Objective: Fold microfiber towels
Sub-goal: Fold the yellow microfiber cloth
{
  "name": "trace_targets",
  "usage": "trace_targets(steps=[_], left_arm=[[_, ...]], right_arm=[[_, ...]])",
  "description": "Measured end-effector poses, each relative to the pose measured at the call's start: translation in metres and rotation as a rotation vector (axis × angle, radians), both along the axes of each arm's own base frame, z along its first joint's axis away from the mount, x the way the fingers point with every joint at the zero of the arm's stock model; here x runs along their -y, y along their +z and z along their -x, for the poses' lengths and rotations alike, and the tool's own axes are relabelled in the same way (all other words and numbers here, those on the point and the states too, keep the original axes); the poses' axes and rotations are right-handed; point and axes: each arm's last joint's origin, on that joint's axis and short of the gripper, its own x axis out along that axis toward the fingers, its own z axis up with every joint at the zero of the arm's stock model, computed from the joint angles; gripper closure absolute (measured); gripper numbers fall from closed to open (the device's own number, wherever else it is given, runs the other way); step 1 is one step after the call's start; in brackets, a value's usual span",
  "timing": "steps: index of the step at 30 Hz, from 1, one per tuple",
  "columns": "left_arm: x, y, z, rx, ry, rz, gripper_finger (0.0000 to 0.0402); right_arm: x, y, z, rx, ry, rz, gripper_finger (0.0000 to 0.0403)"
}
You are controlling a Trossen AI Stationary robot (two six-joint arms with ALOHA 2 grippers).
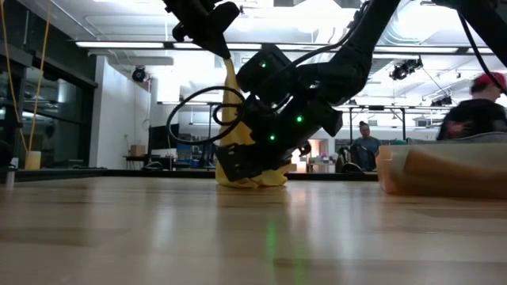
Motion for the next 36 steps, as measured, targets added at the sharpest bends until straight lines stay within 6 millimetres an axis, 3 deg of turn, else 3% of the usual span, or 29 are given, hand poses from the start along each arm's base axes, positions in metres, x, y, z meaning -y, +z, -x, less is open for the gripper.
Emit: trace_targets(steps=[9,12,16,19,23,27,36], left_arm=[[0.000,0.000,0.000,-0.005,0.000,0.001,0.0401],[0.000,-0.001,0.001,-0.031,0.005,-0.010,0.0401],[0.002,0.004,0.009,-0.046,0.025,-0.025,0.0401],[0.004,0.011,0.020,-0.038,0.033,-0.016,0.0401],[0.009,0.026,0.037,0.006,0.041,-0.014,0.0401],[0.015,0.036,0.056,0.017,0.044,-0.001,0.0401],[0.012,0.041,0.077,-0.021,0.099,-0.001,0.0401]], right_arm=[[0.002,-0.002,0.004,-0.042,-0.065,0.062,0.0265],[-0.002,0.000,0.007,-0.087,-0.072,0.094,0.0301],[-0.010,0.010,0.013,-0.168,-0.019,0.077,0.0387],[-0.011,0.020,0.021,-0.234,0.025,0.003,0.0393],[-0.008,0.049,0.034,-0.312,0.049,-0.012,0.0400],[0.000,0.092,0.049,-0.344,0.088,-0.001,0.0402],[0.041,0.194,0.100,-0.171,0.185,-0.088,0.0402]])
